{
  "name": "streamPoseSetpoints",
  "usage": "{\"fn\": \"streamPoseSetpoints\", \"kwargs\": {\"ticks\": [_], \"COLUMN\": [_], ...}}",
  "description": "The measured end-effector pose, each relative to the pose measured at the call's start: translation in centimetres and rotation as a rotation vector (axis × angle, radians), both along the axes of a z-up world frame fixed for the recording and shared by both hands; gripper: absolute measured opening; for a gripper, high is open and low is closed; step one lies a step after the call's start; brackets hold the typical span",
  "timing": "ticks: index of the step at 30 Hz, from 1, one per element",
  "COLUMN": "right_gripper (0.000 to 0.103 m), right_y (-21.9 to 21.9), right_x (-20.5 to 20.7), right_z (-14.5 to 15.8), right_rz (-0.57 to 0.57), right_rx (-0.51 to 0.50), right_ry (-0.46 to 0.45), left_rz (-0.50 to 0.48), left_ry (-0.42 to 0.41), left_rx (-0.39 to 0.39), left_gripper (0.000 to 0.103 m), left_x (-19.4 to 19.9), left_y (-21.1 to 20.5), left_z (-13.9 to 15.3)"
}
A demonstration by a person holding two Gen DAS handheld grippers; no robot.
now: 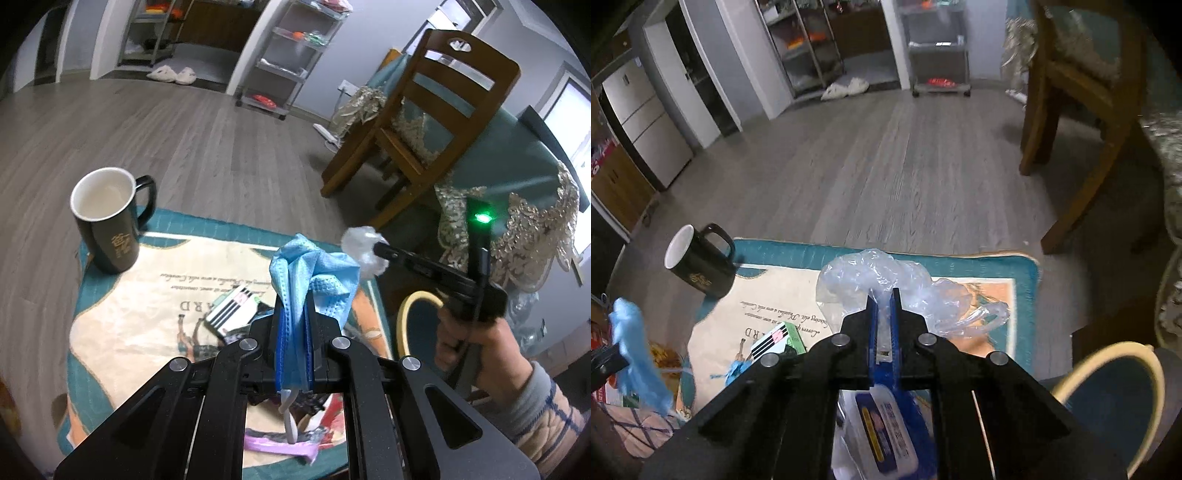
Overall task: Collect trash
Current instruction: 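Grasp the clear plastic bag with the right tool while the left tool holds the mask, then move both tools over the bin and open them to drop mask and bag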
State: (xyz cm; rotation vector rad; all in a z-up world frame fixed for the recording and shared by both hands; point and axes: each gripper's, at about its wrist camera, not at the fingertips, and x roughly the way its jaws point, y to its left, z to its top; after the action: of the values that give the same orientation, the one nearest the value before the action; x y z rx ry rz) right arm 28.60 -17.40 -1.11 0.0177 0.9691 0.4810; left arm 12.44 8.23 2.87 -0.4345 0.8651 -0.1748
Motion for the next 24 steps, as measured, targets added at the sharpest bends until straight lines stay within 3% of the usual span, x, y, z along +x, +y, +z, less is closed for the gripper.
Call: {"fn": "streamPoseSetpoints", "kwargs": {"ticks": [15, 24], "right_gripper": [0.006, 0.006], "right_y": [-8.8, -14.0], "right_x": [-11.0, -15.2], "right_z": [4.1, 4.3], "right_rz": [-0.119, -0.226], "right_rx": [0.042, 0.099], "right_ry": [-0.091, -0.118], "left_rz": [-0.124, -0.223], "left_ry": [-0.056, -0.056], "left_rx": [-0.029, -0.043], "left_gripper": [0.010, 0.010], "left_x": [1.5, 2.1], "left_y": [-7.3, -12.6], "left_z": [2.4, 2.1]}}
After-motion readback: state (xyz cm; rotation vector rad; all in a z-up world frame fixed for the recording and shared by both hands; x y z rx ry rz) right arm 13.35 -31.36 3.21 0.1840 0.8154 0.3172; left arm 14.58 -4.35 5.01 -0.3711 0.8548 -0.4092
